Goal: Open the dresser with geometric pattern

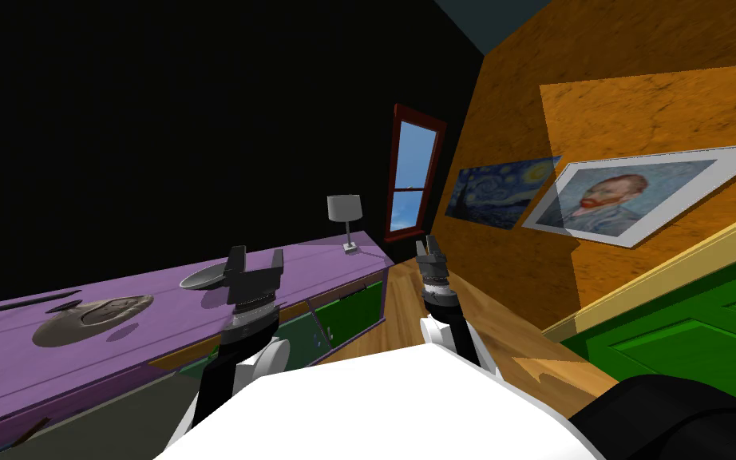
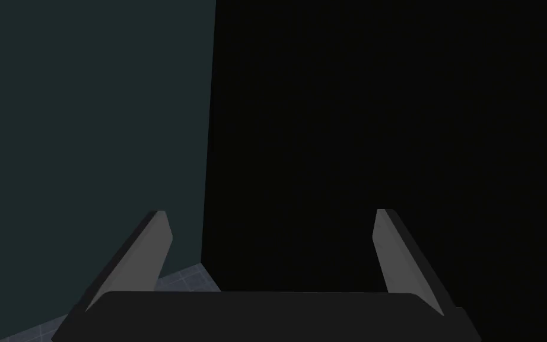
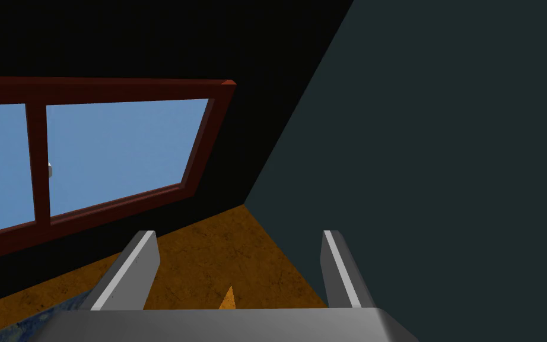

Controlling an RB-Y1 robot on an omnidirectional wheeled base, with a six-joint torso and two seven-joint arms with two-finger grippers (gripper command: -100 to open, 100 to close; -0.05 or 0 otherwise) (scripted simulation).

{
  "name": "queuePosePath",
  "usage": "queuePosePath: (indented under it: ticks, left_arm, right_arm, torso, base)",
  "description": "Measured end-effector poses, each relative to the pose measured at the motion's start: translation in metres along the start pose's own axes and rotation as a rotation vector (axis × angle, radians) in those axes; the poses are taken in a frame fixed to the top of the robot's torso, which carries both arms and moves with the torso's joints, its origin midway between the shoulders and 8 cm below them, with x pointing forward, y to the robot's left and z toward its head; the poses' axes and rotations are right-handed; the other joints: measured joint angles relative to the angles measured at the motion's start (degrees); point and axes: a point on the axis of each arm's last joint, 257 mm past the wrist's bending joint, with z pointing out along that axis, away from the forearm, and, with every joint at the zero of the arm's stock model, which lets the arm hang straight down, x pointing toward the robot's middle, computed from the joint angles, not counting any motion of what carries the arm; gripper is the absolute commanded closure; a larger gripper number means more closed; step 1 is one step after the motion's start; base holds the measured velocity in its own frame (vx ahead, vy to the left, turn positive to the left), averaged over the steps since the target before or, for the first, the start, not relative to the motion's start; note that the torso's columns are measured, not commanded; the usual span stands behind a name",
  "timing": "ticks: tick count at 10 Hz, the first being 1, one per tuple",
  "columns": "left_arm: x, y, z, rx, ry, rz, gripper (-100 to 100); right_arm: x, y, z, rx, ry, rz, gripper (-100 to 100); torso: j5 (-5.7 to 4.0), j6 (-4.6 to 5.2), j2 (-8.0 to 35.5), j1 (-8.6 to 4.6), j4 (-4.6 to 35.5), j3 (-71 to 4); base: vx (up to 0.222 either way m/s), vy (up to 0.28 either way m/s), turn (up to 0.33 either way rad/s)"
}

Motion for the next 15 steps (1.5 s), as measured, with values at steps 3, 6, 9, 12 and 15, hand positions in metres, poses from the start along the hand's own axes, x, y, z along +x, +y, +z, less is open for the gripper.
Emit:
queuePosePath:
  ticks: [3, 6, 9, 12, 15]
  left_arm:
    - [0.0, 0.0, 0.0, 0.0, 0.0, 0.0, 0]
    - [0.0, 0.0, 0.0, 0.0, 0.0, 0.0, 0]
    - [0.0, 0.0, 0.0, 0.0, 0.0, 0.0, 0]
    - [0.001, 0.012, -0.005, -0.014, 0.036, 0.011, -100]
    - [0.001, 0.028, -0.013, -0.03, 0.064, 0.022, -100]
  right_arm:
    - [0.0, 0.0, 0.0, 0.0, 0.0, 0.0, 0]
    - [0.0, 0.0, 0.0, 0.0, 0.0, 0.0, 0]
    - [0.0, 0.0, 0.0, 0.0, 0.0, 0.0, 0]
    - [0.0, 0.0, 0.0, 0.0, 0.0, 0.0, 0]
    - [0.0, 0.0, 0.0, 0.0, 0.0, 0.0, 0]
  torso:
    - [0.0, 0.0, 10.03, 0.0, 10.06, -20.14]
    - [0.0, 0.0, 22.69, 0.0, 22.68, -45.36]
    - [0.0, 0.0, 35.39, 0.0, 35.37, -70.73]
    - [-0.03, 0.0, 42.04, -0.11, 42.04, -84.28]
    - [0.0, 0.0, 42.28, 0.02, 42.28, -84.57]
  base:
    - [0.0, 0.0, 0.0]
    - [0.0, 0.0, 0.0]
    - [0.0, 0.0, 0.0]
    - [0.016, -0.045, 0.021]
    - [0.02, -0.057, 0.018]
